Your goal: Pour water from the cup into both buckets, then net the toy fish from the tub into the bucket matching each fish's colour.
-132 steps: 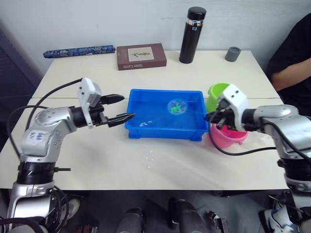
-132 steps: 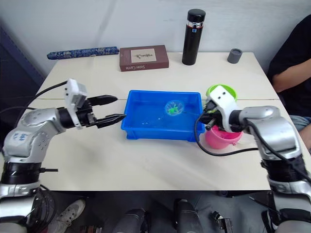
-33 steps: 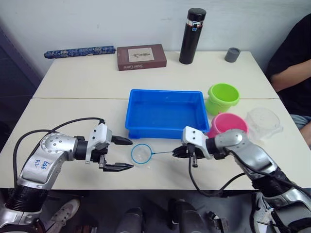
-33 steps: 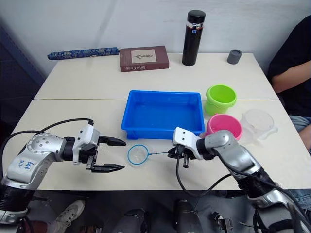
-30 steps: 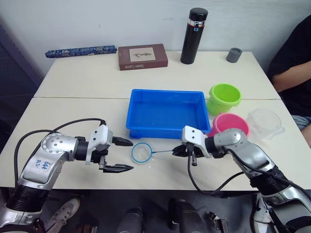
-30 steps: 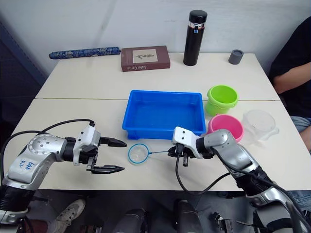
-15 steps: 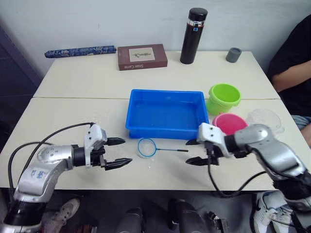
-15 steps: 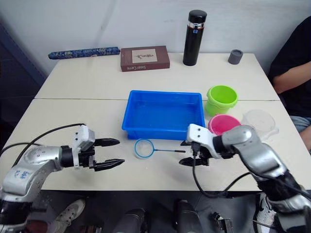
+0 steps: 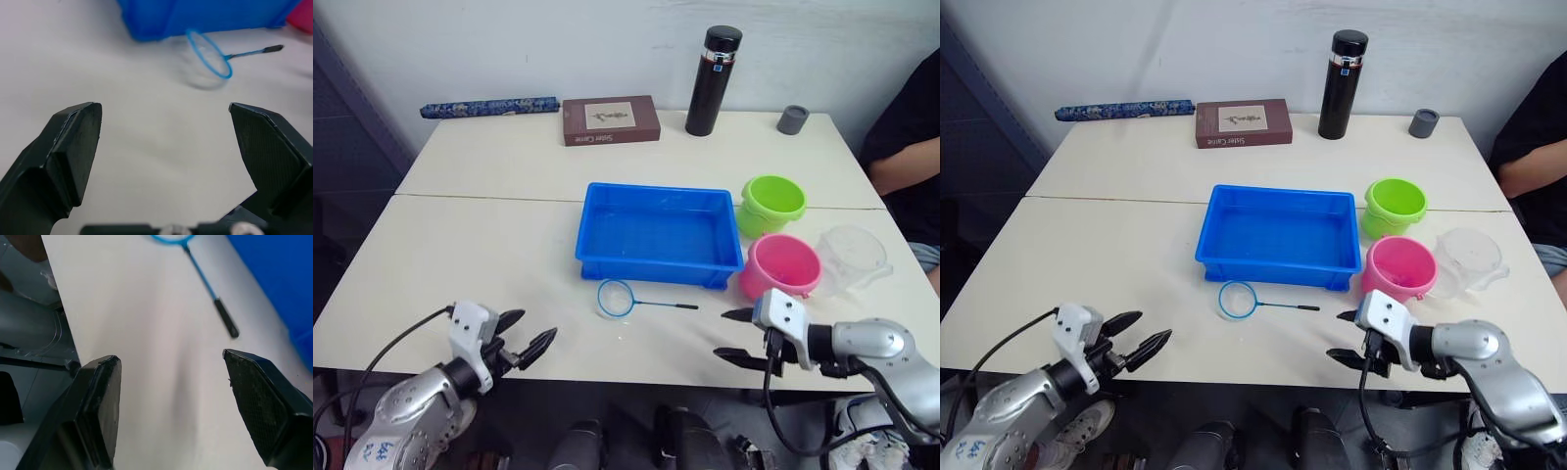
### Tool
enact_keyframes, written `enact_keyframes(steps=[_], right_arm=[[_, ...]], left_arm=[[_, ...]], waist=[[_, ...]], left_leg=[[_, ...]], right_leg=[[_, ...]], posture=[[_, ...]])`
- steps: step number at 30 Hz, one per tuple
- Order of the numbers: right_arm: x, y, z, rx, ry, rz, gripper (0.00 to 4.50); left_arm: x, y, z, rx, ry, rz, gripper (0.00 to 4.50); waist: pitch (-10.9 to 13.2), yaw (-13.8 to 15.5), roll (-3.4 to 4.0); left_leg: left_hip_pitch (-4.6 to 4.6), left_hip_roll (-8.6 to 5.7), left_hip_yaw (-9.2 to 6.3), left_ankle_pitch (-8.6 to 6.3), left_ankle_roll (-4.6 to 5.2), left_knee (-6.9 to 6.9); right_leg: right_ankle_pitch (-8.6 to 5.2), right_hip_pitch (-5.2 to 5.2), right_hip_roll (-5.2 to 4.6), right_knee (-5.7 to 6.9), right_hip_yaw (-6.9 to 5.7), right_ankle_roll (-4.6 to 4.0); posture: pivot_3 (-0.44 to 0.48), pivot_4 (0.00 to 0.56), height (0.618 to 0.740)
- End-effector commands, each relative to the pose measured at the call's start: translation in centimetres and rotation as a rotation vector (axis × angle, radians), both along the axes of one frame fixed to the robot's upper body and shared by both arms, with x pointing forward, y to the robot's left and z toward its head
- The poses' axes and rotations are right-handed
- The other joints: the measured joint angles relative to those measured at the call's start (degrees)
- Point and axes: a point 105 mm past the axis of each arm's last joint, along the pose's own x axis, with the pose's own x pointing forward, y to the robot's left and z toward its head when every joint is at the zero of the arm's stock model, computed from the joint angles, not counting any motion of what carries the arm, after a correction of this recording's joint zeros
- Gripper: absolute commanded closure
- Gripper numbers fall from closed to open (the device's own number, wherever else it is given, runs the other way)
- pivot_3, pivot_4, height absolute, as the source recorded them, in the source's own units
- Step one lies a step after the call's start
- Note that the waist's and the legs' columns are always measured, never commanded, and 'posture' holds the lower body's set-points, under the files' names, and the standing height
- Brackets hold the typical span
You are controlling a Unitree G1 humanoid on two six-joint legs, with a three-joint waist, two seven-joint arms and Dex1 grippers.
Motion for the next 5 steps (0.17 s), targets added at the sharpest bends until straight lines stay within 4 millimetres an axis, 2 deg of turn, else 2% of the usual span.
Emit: enact_keyframes(steps=[1,5], right_arm=[[0.29,-0.12,0.78,0.001,-0.078,-0.017,0.96],[0.40,-0.15,0.53,0.002,-0.082,-0.030,0.96]], left_arm=[[-0.24,-0.45,0.19,0.016,-0.021,-0.005,0.00],[-0.19,-0.98,0.06,0.013,-0.012,-0.041,0.00]], waist=[[0.0,0.0,0.00],[0.0,0.0,0.00]], left_leg=[[0.01,0.00,0.00,0.00,0.00,0.01],[0.02,0.00,-0.01,-0.01,0.02,0.00]], right_leg=[[0.00,0.01,0.00,0.01,0.00,-0.01],[-0.02,0.01,0.00,0.02,0.00,-0.04]], posture=[[0.000,0.150,0.739],[0.000,0.150,0.739]])
